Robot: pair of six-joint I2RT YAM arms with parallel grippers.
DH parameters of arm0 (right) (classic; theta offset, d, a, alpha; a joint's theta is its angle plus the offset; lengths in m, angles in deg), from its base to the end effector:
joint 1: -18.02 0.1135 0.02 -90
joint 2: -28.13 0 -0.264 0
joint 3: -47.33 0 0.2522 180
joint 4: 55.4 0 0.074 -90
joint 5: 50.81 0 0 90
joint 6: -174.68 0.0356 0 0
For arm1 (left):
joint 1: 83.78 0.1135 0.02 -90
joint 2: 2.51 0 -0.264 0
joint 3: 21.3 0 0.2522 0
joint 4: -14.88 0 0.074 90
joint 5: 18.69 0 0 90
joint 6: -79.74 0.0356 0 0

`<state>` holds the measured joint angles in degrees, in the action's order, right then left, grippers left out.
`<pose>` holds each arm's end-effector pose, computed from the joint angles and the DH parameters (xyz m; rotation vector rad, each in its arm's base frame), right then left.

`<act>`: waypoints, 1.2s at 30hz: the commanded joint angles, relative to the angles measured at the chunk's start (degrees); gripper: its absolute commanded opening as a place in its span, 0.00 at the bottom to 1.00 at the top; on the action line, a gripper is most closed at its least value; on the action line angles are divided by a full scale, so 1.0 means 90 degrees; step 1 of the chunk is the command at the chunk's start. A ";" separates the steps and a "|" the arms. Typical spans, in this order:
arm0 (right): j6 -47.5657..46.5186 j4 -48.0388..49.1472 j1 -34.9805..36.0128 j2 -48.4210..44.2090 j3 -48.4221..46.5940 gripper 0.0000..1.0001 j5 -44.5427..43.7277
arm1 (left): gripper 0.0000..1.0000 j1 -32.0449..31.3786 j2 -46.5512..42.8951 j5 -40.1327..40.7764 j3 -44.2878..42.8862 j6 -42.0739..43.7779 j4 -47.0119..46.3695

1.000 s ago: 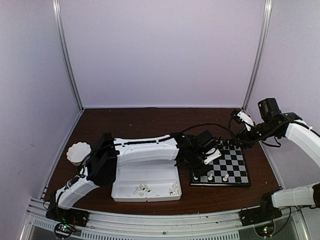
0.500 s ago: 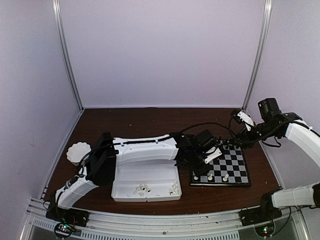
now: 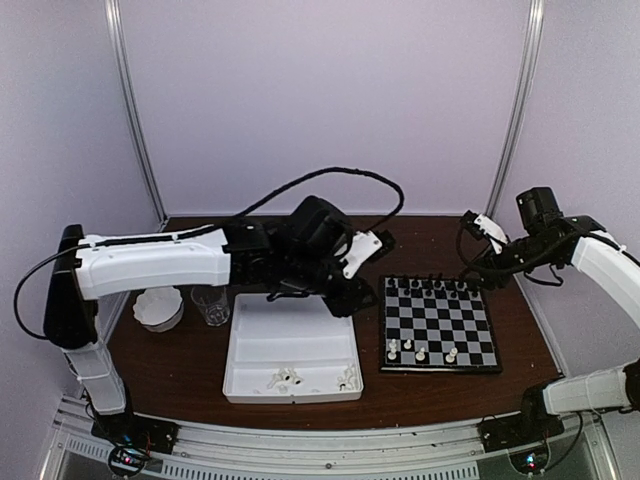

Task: Set up the chess pieces on the board
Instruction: Place the pawn on b2, then pick up the queen from the storage box.

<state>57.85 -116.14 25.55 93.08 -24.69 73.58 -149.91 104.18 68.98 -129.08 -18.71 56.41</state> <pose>0.2152 0.0487 0.3004 -0.9267 2.1856 0.5906 0.1732 -0.3951 0.3001 1.1692 2.0769 -0.7051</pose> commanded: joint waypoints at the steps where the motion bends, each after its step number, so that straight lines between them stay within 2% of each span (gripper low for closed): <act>1: -0.0230 -0.0254 0.0655 0.0316 -0.0499 0.45 0.0216 | 0.41 0.0471 -0.0843 0.0160 0.1570 -0.0855 -0.0307; 6: -0.0355 -0.0382 0.2581 0.1192 -0.1036 0.43 -0.0478 | 0.39 0.0971 -0.1949 0.0762 0.3035 -0.1732 -0.0444; 12: -0.0253 -0.0352 0.4523 0.2890 -0.1880 0.40 -0.0668 | 0.39 0.1185 -0.3243 0.1794 0.4069 -0.2458 -0.0419; 17: 0.0414 -0.0103 0.5473 0.4240 -0.2760 0.35 -0.0337 | 0.40 0.1199 -0.4215 0.2518 0.4767 -0.2997 -0.0324; 23: 0.1324 0.0184 0.6218 0.5546 -0.3694 0.34 -0.0473 | 0.40 0.1205 -0.5137 0.3028 0.5242 -0.3224 -0.0108; 29: 0.2467 0.0224 0.6275 0.6441 -0.4353 0.40 -0.0659 | 0.41 0.1212 -0.5530 0.3235 0.5436 -0.3235 -0.0011; 36: 0.2741 0.0193 0.6291 0.6791 -0.4603 0.44 -0.1022 | 0.41 0.1205 -0.5561 0.3170 0.5661 -0.3317 -0.0143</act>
<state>79.07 -114.52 82.27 153.29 -63.40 67.37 -139.33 54.48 96.46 -79.62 -47.47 56.70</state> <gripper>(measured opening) 0.433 0.407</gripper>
